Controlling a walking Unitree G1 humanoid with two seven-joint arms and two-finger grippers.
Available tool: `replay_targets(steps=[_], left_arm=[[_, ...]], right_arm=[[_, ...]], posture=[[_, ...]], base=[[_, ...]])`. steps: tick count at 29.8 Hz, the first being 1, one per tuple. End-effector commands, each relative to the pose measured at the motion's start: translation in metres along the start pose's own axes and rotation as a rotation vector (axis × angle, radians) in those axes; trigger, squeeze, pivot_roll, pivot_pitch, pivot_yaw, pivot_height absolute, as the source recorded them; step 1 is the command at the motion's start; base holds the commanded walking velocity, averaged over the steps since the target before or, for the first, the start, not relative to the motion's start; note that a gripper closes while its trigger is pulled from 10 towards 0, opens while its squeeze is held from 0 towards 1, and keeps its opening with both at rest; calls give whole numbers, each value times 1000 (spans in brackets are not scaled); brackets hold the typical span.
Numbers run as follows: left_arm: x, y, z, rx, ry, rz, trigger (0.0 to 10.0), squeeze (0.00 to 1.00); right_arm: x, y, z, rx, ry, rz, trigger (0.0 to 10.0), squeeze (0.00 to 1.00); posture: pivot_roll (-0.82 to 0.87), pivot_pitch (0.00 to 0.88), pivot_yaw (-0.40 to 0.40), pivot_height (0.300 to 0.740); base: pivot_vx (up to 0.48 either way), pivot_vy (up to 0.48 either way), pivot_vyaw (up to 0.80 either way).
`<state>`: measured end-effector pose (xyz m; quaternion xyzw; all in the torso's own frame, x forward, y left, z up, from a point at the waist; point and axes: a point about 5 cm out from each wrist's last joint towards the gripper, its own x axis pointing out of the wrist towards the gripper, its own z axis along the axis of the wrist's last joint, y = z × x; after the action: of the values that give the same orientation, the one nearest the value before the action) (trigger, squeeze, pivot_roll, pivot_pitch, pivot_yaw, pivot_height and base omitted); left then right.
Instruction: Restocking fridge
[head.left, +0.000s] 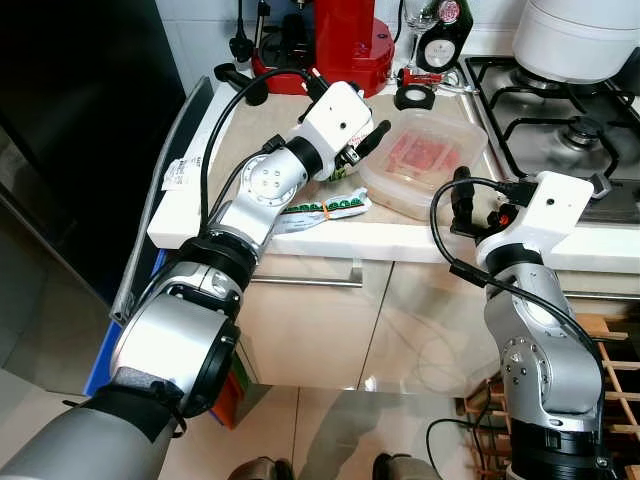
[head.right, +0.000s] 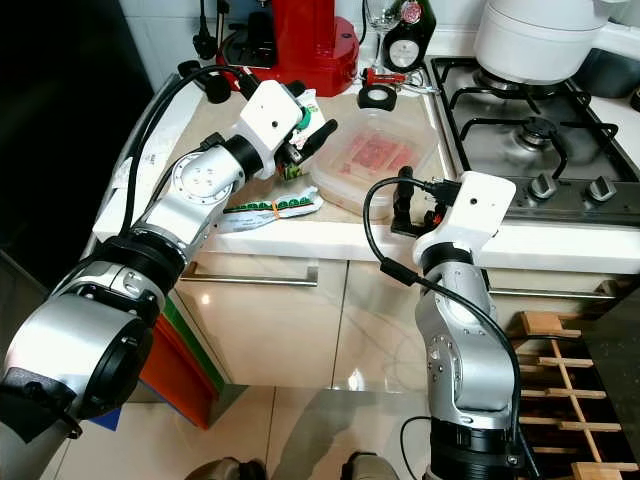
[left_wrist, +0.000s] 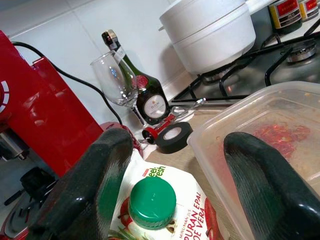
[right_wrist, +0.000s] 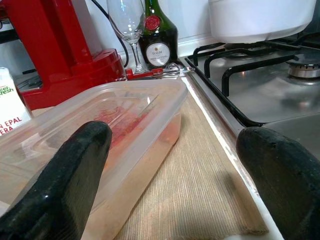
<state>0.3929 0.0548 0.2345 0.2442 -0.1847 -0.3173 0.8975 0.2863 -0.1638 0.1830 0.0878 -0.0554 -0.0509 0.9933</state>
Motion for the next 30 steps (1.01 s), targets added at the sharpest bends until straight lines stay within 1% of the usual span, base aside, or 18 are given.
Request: replay_targets(steps=[1, 22, 23, 24, 25, 27, 28, 29, 30], left_arm=[[2, 0, 2, 22, -2, -10, 10000, 0], [2, 0, 2, 24, 0, -10, 10000, 0], [1, 4, -7, 51, 82, 24, 10000, 0], [1, 4, -7, 51, 82, 24, 10000, 0], [-1, 11, -9, 40, 98, 64, 10000, 0], [-3, 24, -1, -9, 40, 121, 10000, 0], [-4, 27, 1, -21, 23, 136, 10000, 0], [-5, 36, 9, -29, -24, 164, 10000, 0], [-6, 41, 14, -24, -50, 177, 10000, 0]], right_arm=[[-3, 0, -1, -2, 9, 2, 10000, 0], [-3, 0, -1, -2, 9, 1, 10000, 0], [-4, 1, -2, -5, 12, 1, 10000, 0], [-4, 1, -2, -5, 12, 1, 10000, 0], [-4, 1, -2, -5, 13, 1, 10000, 0], [-4, 0, -2, -4, 12, -1, 10000, 0], [-4, 0, -2, -4, 12, -2, 10000, 0], [-4, 0, -3, -3, 13, 0, 10000, 0], [-4, 0, -3, -3, 14, 2, 10000, 0]], posture=[[-239, 66, 41, 740], [-239, 66, 41, 740], [-244, 72, 40, 740], [-244, 72, 40, 740], [-243, 71, 41, 740], [-239, 70, 38, 740], [-239, 70, 38, 740], [-232, 68, 35, 740], [-229, 68, 34, 740]], base=[[0, 0, 0], [0, 0, 0], [0, 0, 0], [0, 0, 0], [0, 0, 0], [0, 0, 0], [0, 0, 0], [0, 0, 0], [0, 0, 0]])
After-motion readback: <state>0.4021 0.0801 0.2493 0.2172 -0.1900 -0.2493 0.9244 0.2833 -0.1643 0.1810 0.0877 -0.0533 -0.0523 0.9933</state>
